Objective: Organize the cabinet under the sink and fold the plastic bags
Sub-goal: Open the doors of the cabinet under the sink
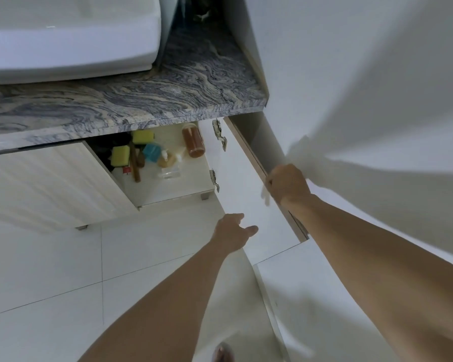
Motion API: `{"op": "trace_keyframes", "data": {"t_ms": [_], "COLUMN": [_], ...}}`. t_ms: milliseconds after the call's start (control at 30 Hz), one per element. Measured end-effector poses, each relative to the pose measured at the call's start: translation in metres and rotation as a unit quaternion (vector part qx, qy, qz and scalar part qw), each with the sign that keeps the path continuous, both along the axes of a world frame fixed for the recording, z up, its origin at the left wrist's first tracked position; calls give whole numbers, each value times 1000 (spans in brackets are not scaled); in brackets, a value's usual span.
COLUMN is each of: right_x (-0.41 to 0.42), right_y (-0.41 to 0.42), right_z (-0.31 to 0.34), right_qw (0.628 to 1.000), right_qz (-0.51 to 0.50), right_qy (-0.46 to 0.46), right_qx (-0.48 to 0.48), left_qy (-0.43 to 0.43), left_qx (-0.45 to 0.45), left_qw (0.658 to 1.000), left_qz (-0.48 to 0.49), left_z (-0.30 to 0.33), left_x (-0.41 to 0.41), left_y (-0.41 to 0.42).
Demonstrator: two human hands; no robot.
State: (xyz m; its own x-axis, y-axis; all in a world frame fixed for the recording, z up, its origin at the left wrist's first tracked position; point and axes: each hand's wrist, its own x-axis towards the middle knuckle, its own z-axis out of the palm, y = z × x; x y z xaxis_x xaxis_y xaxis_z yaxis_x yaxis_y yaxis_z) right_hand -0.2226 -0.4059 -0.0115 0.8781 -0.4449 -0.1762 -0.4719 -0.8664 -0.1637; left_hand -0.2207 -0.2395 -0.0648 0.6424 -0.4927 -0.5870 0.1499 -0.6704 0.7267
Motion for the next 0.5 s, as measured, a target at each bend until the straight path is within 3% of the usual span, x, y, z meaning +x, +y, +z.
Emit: {"op": "trace_keyframes", "data": {"t_ms": [233,500], "right_x": [9,97], "right_y": [34,129], "right_z": [13,1], "right_qw": [990,997], "right_qz": [-4,69], "right_qy": [64,-19], "right_qx": [-127,-5], "left_qy": [-25,-58], "left_qx": [54,73], "left_qw": [997,984], "left_qz": [53,149], "left_z": [14,28], "left_x": [50,128], "left_y": [59,152]}}
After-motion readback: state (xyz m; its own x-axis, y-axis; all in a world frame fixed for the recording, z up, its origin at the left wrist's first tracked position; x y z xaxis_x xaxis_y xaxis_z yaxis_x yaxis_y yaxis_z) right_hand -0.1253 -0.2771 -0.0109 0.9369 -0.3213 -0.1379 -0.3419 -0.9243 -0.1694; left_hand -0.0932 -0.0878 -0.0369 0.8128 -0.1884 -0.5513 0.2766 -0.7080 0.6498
